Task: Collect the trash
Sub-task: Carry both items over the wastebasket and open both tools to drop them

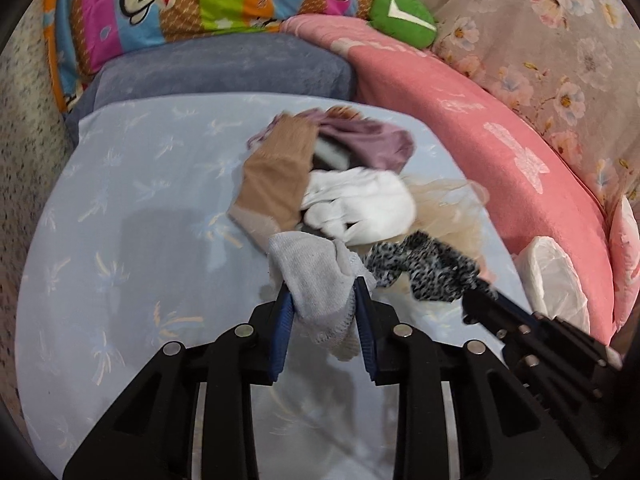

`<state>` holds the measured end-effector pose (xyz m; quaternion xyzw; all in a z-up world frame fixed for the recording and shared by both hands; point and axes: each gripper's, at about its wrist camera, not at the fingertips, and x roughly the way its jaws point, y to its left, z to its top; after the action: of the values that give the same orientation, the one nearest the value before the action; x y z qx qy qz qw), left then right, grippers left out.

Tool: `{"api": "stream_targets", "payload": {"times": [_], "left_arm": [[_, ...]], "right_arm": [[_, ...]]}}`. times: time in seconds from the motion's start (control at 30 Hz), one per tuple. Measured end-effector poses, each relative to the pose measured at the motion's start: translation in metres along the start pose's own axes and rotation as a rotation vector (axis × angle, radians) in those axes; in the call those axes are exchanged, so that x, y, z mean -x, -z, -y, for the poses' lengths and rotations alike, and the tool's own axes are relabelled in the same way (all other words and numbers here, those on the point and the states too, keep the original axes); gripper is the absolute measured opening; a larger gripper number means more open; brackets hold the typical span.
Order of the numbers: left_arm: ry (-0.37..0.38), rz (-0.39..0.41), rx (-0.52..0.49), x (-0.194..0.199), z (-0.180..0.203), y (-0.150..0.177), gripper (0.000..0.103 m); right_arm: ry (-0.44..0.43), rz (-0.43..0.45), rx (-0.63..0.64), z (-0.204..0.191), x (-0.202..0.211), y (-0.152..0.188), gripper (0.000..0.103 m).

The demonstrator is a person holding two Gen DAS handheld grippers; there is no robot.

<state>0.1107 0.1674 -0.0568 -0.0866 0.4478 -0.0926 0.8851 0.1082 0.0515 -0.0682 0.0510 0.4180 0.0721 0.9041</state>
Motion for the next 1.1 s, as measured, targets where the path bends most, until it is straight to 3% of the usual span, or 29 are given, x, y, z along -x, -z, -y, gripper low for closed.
{"api": "stream_targets", "payload": {"times": [0.3,0.47,0.87,1.1], "left_arm": [[0.060,0.095,-0.155,0.030,0.085,-0.019,0.029],[0.103,0.129,-0.255,0.037,0.142,-0.021,0.029],[0.226,0.168,-0.447,0.041,0.256,-0.011,0.029],[0.298,0.130,-0.508,0.028,0.300,-0.001,0.030]], "right_arm": [[0.063,0.219,-0.095,0.066,0.099,-0.037,0.005],[0.122,0.295,-0.161,0.114,0.140,-0.041,0.005],[0.266,0.366,-0.329,0.228,0.202,-0.010,0.006],[0.306,0.356,-0.396,0.274,0.211,0.011,0.006]]}}
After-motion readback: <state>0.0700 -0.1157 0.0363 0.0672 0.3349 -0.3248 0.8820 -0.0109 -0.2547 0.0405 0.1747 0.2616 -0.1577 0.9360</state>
